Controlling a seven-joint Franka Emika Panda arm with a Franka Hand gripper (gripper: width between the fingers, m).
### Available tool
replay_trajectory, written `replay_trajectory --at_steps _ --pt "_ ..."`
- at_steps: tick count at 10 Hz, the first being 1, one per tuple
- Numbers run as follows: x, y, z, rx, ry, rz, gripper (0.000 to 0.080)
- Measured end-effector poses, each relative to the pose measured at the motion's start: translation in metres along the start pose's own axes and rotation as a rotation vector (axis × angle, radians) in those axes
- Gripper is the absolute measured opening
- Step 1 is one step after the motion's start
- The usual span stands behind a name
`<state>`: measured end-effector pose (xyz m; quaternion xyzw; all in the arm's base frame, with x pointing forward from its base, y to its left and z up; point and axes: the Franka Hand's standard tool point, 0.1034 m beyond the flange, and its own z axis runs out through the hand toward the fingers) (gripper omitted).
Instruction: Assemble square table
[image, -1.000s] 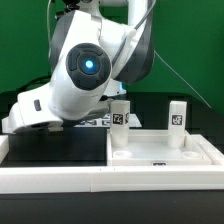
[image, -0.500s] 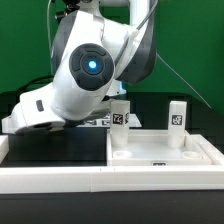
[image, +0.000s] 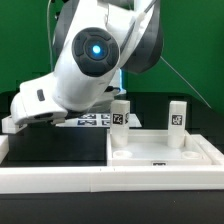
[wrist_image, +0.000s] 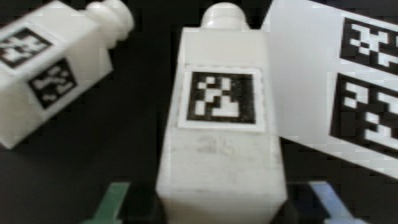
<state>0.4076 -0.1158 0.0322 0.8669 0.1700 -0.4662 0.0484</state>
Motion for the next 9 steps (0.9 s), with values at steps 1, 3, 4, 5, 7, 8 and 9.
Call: replay_trajectory --at_steps 1,3,4,5,7,8,9 --pt "-0.006 0.002 -0.011 0.006 -0.002 -0.009 0.0288" --pt "-0.016 0.01 -0.03 0.013 0.022 -0.004 0.0288" --pt "-0.015 0.01 -0.028 0.01 0.025 -0.004 0.0288" --pt "-0.013 0.011 -0.028 0.007 0.032 -0.005 0.029" --pt "-0.012 0.012 -0.033 0.0 0.05 -0.004 0.029" --pt "-0.011 0.014 -0.044 -0.004 0.072 -0.008 0.029" --pt "-0.012 0.02 -0.059 -0.008 0.141 -0.009 0.029"
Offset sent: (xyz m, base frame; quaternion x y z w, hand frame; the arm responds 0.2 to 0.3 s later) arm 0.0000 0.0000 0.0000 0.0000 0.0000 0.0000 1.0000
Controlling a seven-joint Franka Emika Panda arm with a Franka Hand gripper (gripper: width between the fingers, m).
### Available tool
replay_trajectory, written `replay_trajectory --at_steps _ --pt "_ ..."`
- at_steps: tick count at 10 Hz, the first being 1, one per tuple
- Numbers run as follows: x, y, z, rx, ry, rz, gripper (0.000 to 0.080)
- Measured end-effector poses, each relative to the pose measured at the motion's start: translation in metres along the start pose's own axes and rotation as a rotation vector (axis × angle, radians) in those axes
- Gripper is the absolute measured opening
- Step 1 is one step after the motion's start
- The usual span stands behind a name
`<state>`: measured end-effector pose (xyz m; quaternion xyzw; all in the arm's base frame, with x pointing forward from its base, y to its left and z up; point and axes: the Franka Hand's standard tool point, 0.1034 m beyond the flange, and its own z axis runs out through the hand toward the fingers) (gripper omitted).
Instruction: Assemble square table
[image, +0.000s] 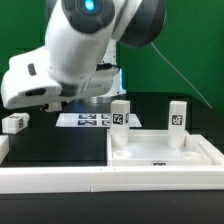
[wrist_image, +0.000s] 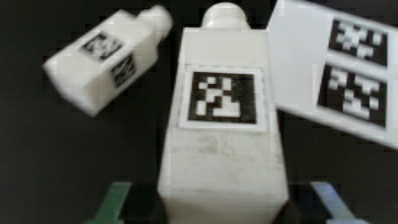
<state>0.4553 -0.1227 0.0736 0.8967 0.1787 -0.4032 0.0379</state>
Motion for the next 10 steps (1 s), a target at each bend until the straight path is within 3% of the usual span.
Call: replay_trajectory --at_steps 2,5,6,7,8,10 --pt "0.003 0.007 -0.015 -0.033 0.099 0.004 0.029" --pt "0.006 0.011 -0.019 -0.048 0.301 0.004 0.029" --pt "0.006 0.011 -0.035 -0.037 0.353 0.018 0.029" --pt "0.009 0.017 -0.056 -0.06 0.408 0.045 0.029" --pt "0.014 0.022 -0.061 -0.086 0.5 0.03 0.029" --pt "0.014 0.024 -0.058 -0.097 0.63 0.037 0.029"
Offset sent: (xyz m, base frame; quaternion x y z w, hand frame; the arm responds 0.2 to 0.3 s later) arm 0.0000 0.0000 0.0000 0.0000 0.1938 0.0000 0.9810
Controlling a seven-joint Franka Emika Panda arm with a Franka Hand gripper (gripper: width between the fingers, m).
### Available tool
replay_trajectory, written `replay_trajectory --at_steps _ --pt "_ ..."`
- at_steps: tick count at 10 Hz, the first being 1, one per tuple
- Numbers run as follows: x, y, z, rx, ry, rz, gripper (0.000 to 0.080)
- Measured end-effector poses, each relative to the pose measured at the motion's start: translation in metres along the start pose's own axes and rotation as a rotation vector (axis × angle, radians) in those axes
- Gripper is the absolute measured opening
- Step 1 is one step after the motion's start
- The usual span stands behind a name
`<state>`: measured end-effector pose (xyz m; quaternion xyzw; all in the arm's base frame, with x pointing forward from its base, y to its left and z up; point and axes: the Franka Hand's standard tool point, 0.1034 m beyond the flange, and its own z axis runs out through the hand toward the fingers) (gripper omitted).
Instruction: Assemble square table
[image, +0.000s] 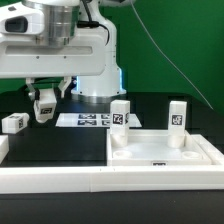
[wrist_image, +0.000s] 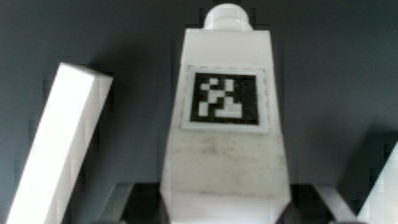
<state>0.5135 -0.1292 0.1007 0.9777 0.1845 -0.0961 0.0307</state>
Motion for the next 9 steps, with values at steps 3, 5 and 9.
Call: replay_trajectory --at_steps 3,5,9 --pt "0.036 -0.019 -0.001 0.005 0.032 0.091 0.029" --pt "0.073 -0.041 -0.02 -0.01 0.046 0.144 0.029" --pt "0.077 -0.045 -0.021 -0.026 0.036 0.121 0.029"
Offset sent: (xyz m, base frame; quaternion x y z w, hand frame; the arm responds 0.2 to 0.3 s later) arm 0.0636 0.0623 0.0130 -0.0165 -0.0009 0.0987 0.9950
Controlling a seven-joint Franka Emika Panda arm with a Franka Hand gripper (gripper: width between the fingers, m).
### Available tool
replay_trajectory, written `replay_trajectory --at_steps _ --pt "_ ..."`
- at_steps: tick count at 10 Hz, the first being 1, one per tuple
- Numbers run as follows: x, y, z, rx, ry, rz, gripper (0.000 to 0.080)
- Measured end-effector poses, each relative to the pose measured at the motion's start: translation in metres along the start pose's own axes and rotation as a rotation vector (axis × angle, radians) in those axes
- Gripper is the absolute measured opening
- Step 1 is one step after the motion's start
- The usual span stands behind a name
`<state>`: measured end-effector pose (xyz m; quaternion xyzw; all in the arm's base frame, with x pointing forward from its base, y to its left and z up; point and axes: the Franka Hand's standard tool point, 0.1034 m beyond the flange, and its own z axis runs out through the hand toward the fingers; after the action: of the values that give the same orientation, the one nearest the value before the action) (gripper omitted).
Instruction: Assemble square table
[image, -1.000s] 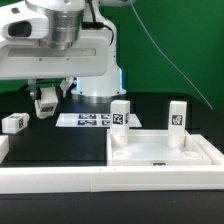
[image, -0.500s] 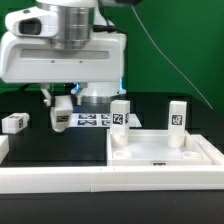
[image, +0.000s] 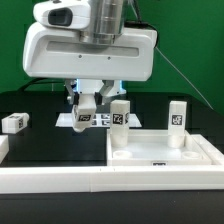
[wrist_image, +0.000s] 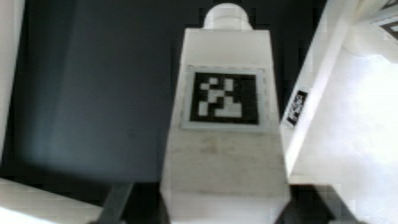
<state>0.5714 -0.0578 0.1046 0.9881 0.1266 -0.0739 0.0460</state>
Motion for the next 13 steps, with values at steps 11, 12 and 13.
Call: replay_trajectory --at_steps 11,12,13 --pt "0.056 -0.044 -0.02 -0.028 0.307 0.05 0.029" --pt "0.063 -0.052 -0.027 0.007 0.298 0.086 0.029" --pt "0.068 -0.056 -0.031 0.052 0.292 0.145 0.029"
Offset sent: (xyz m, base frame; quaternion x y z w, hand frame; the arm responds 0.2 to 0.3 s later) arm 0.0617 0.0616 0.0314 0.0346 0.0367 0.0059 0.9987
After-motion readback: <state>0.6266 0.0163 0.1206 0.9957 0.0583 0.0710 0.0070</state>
